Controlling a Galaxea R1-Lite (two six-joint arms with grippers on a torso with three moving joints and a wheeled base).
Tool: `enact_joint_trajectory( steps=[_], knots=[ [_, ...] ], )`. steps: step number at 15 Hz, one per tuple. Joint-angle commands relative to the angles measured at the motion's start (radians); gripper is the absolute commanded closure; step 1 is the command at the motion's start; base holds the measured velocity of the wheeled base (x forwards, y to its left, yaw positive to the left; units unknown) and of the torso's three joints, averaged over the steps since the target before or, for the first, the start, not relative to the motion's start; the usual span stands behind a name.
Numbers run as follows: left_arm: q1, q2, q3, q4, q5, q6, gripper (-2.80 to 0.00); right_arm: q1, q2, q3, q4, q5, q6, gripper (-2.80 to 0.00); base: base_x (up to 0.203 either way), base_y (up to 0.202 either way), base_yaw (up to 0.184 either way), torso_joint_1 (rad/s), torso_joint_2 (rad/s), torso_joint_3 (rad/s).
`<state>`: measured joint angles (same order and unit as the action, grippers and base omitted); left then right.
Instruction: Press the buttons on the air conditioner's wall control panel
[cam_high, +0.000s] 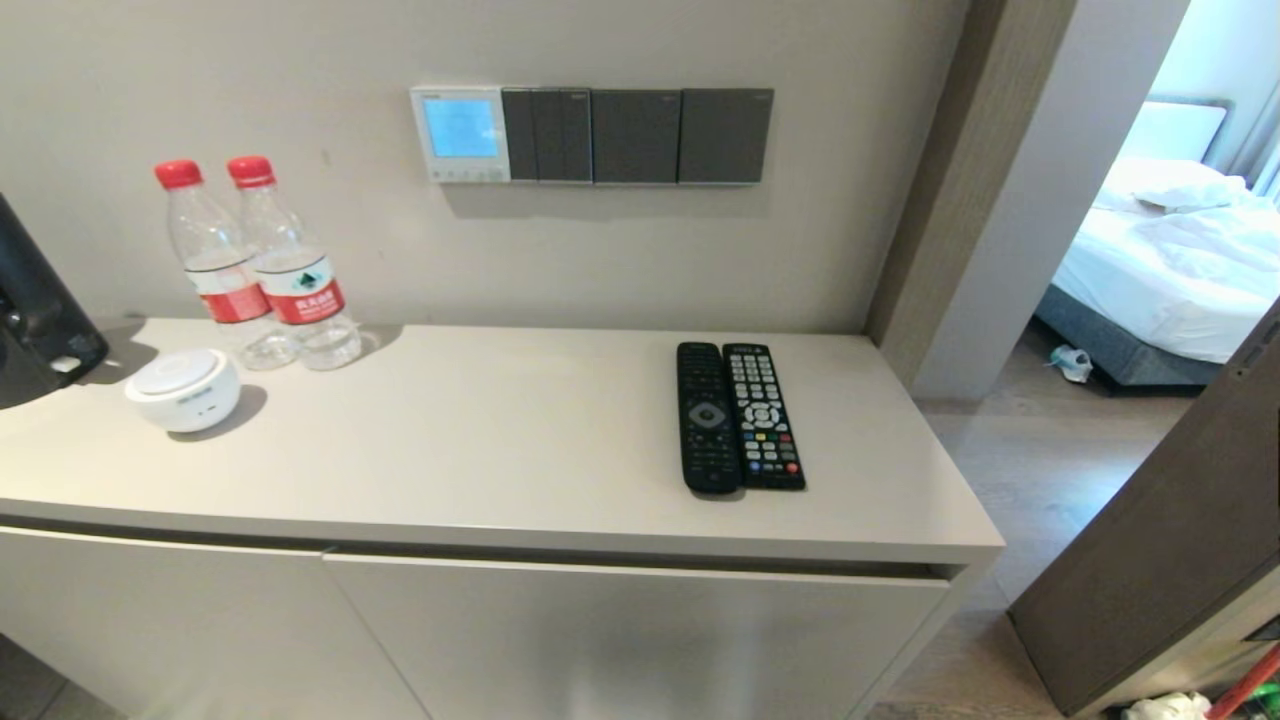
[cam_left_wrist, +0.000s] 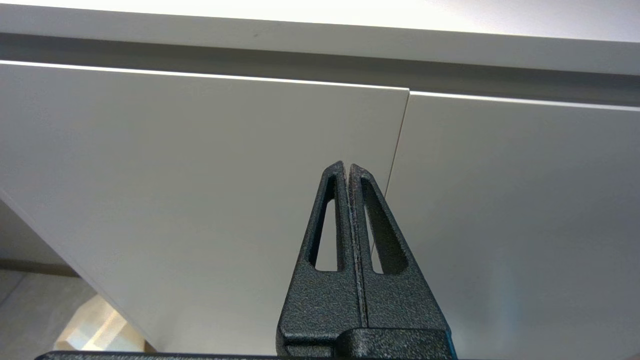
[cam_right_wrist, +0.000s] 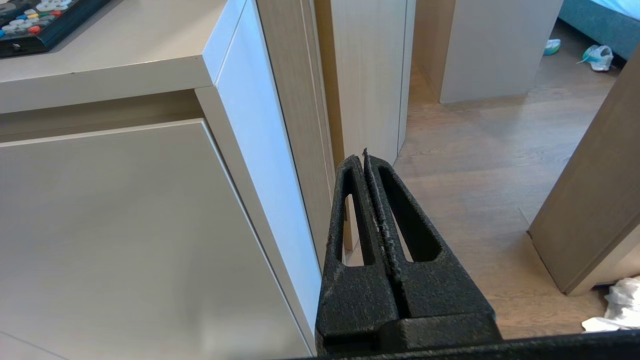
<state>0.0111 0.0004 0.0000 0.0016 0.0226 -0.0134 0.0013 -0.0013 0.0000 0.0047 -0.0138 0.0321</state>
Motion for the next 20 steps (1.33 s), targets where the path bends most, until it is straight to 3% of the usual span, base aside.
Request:
enact_joint_trajectory(
  steps=[1,20],
  knots=[
    [0.0,0.001,0.0,-0.002,0.0,-0.002,0.0,0.0,-0.002,0.0,0.0,0.0,0.0,0.0,0.0,0.0,0.0,0.0,0.0,0.0],
    [-0.002,0.001,0.0,-0.006,-0.001,-0.028,0.0,0.0,-0.002,0.0,0.0,0.0,0.0,0.0,0.0,0.0,0.0,0.0,0.0,0.0]
  ],
)
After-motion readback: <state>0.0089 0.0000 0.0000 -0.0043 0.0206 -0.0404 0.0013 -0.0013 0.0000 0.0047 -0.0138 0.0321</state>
